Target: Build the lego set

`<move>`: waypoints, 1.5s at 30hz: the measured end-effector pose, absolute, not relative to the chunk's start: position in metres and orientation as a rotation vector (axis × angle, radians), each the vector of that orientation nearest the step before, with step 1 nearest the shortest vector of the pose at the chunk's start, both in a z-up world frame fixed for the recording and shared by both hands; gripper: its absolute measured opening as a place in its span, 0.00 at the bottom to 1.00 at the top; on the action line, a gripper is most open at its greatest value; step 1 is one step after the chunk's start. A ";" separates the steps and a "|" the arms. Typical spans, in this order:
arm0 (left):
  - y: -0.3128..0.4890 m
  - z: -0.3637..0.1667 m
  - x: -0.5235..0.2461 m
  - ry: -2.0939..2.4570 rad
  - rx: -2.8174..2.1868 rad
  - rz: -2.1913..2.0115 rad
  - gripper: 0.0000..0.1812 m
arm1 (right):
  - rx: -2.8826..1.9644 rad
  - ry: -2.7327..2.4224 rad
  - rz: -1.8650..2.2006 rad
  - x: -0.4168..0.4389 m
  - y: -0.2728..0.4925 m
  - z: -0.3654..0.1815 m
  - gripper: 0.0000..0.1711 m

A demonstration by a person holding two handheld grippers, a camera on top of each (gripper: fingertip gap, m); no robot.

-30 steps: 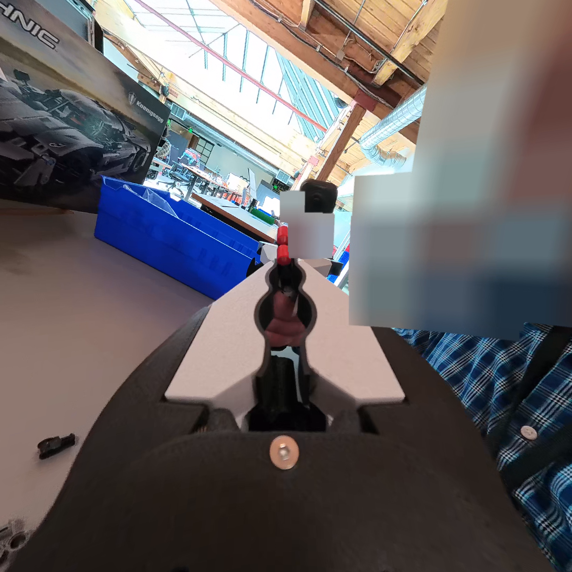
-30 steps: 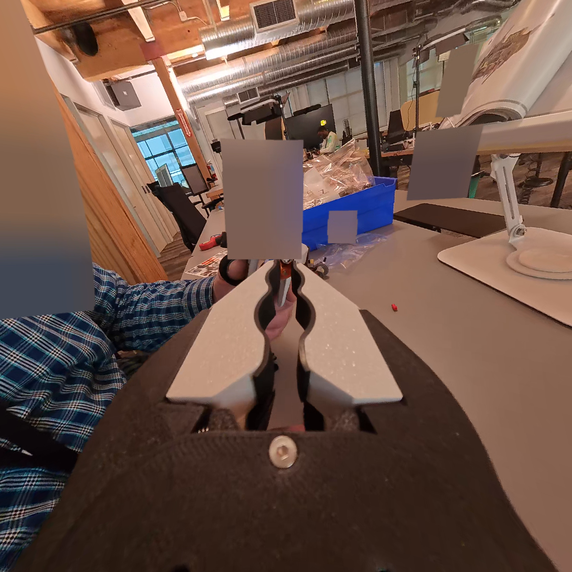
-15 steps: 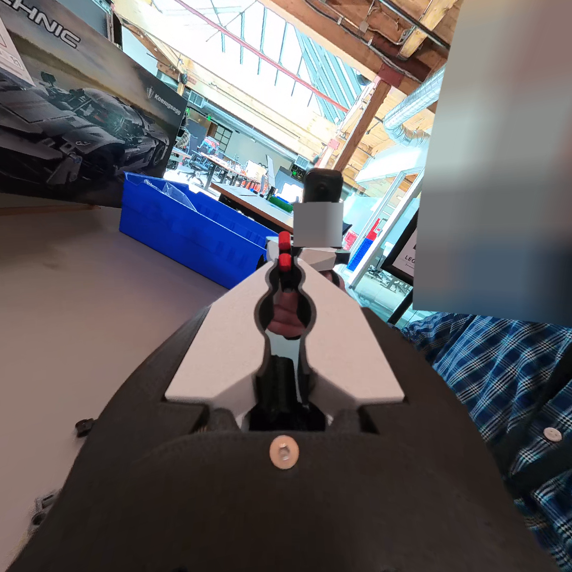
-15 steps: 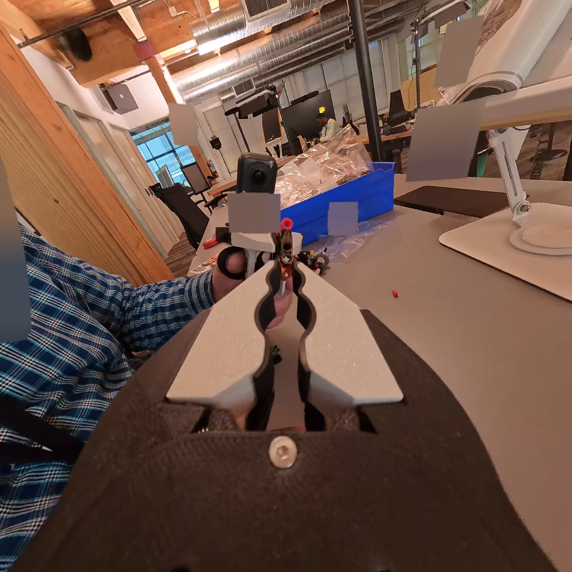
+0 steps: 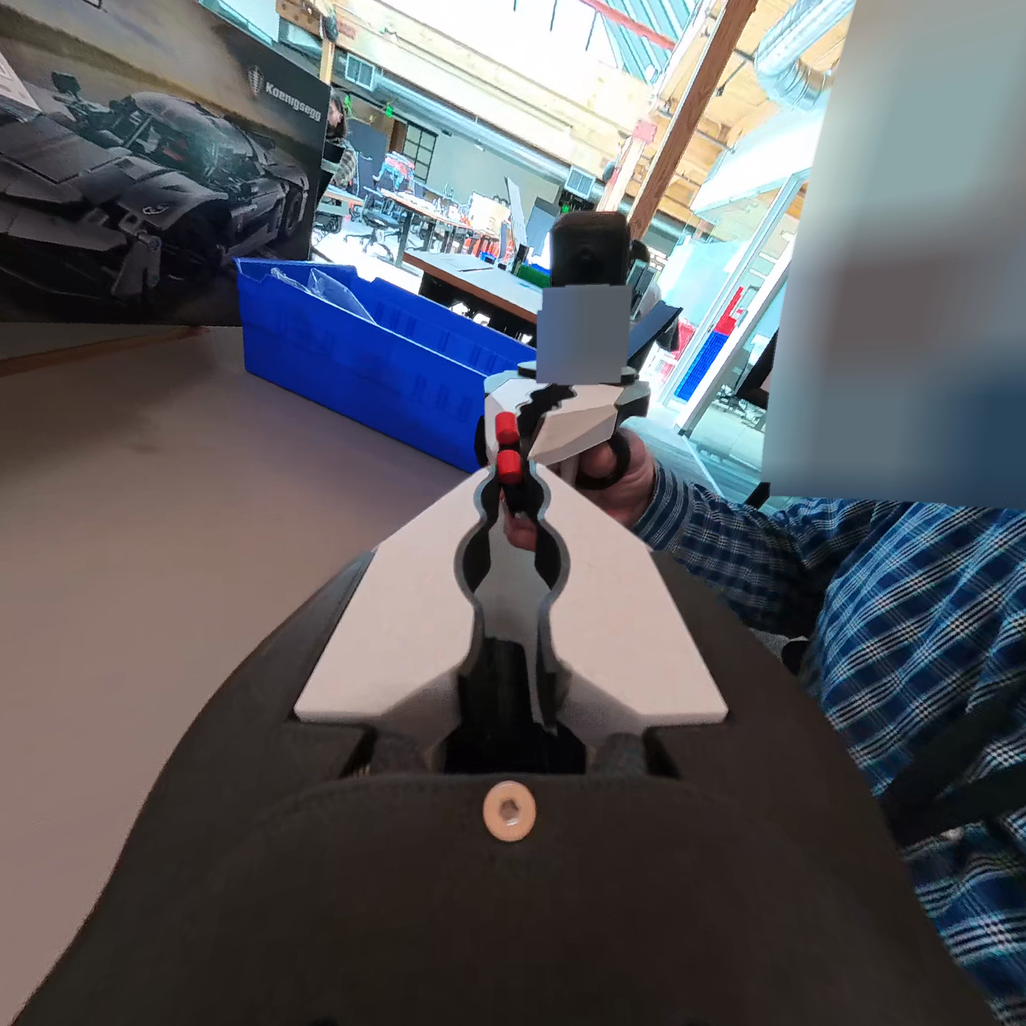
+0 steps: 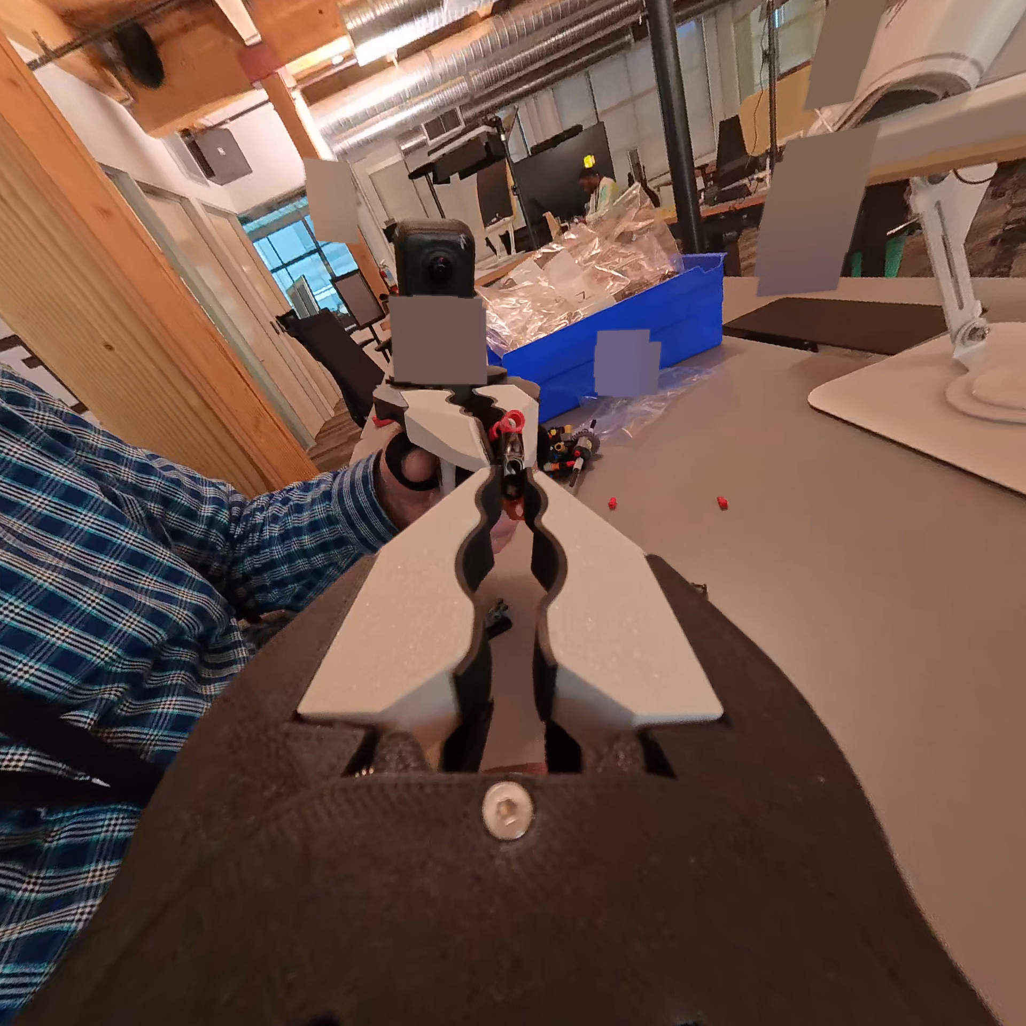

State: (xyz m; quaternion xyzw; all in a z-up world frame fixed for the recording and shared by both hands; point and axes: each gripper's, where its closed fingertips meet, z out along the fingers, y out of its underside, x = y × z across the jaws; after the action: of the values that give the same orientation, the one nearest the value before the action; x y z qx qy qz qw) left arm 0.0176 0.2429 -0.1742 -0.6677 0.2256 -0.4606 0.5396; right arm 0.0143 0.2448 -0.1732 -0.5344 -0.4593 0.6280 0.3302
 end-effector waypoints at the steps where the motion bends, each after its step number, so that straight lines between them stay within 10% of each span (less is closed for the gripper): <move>1: 0.243 -0.176 0.018 0.551 -1.597 -1.083 0.04 | -1.405 -1.213 1.634 0.014 0.245 -0.174 0.02; 23: 0.269 -0.177 0.004 0.179 -1.627 -1.205 0.03 | -1.293 -1.363 1.038 0.021 0.258 -0.182 0.19; 45: 0.281 -0.173 0.006 -0.104 -1.523 -1.300 0.03 | -1.183 -1.336 0.659 0.015 0.271 -0.188 0.06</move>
State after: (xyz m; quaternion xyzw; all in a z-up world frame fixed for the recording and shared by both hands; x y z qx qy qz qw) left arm 0.0058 0.2813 -0.1733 -0.6402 -0.0437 -0.5463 0.5384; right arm 0.0149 0.2710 -0.1881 -0.5062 -0.5717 0.2821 0.5808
